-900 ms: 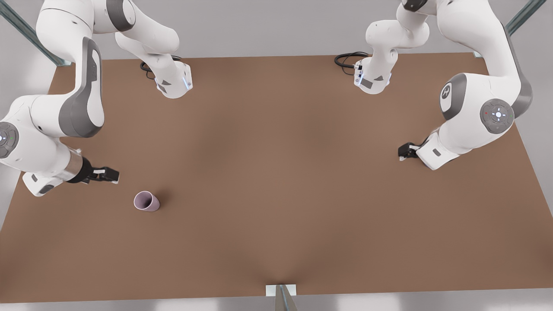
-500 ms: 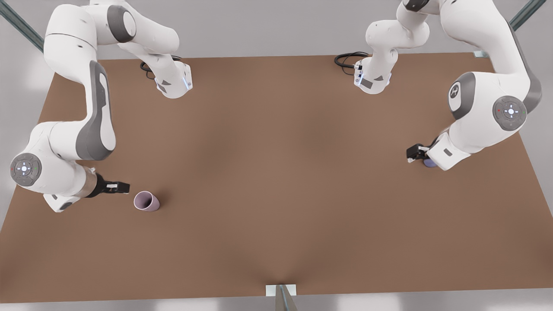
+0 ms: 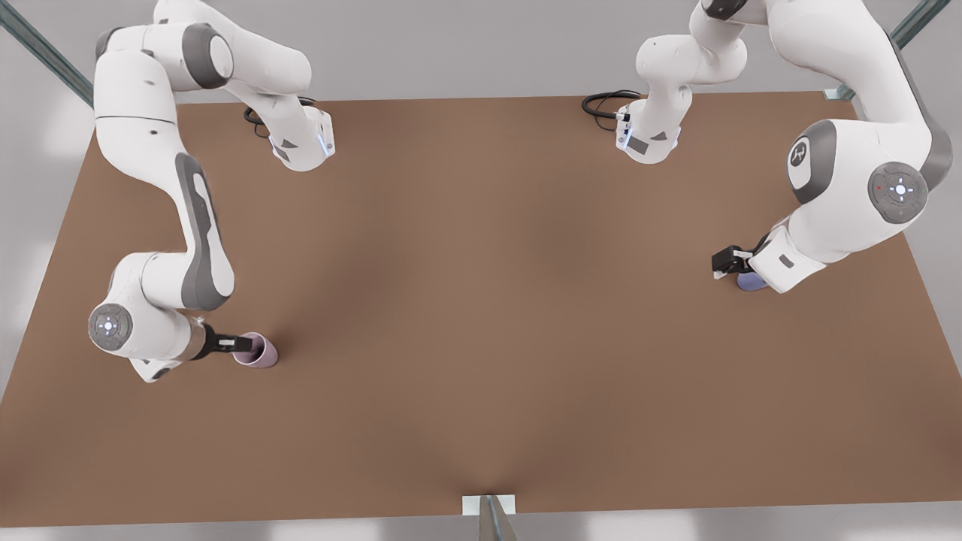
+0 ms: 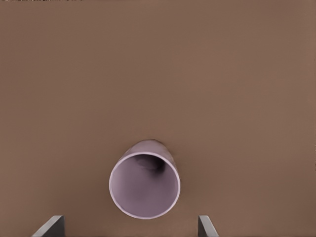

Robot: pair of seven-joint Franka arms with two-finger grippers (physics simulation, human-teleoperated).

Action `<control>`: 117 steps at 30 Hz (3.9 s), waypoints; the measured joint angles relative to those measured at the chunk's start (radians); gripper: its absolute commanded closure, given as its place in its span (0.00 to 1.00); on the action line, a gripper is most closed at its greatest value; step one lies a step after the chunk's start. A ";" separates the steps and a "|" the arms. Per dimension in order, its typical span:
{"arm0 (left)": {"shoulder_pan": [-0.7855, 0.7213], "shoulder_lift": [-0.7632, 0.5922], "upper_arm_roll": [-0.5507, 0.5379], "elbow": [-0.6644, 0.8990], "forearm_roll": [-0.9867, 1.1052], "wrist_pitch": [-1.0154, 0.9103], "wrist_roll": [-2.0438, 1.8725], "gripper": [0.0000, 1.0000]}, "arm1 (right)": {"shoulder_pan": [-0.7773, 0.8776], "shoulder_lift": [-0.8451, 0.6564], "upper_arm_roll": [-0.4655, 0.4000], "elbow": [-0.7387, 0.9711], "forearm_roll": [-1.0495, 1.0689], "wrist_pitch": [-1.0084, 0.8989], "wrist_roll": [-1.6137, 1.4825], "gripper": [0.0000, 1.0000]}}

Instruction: Stack the cups, with the pink cup at the bottom and the purple cup at the top

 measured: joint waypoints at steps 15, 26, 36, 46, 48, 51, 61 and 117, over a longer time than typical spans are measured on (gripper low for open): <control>-0.001 0.000 -0.011 0.000 -0.002 -0.019 0.004 0.00 | -0.033 0.103 -0.007 -0.073 -0.012 0.138 -0.022 0.43; 0.000 0.001 -0.012 -0.001 -0.003 -0.023 0.003 0.00 | -0.032 0.137 -0.007 -0.063 -0.034 0.201 -0.045 0.71; -0.001 0.000 -0.015 0.000 -0.003 -0.025 0.000 0.00 | -0.026 0.109 0.000 -0.050 -0.026 0.202 -0.059 0.79; -0.002 -0.003 -0.013 0.002 -0.001 -0.024 0.003 0.00 | 0.234 0.188 0.144 0.307 -0.046 0.152 -0.030 0.79; -0.001 0.001 -0.010 0.002 0.001 -0.023 0.004 0.00 | 0.344 0.289 0.139 0.512 -0.054 0.091 0.016 0.79; -0.001 -0.003 -0.008 0.002 0.002 -0.022 0.004 0.00 | 0.507 0.451 0.104 0.777 -0.061 0.009 0.105 0.79; 0.011 0.036 0.157 -0.006 0.006 -0.011 0.010 0.00 | 0.732 0.669 0.083 0.903 -0.058 0.060 0.432 0.79; 0.291 0.137 0.277 -0.718 -0.026 0.719 0.354 0.79 | 0.022 -0.120 0.010 0.274 -0.072 -0.350 -0.161 0.00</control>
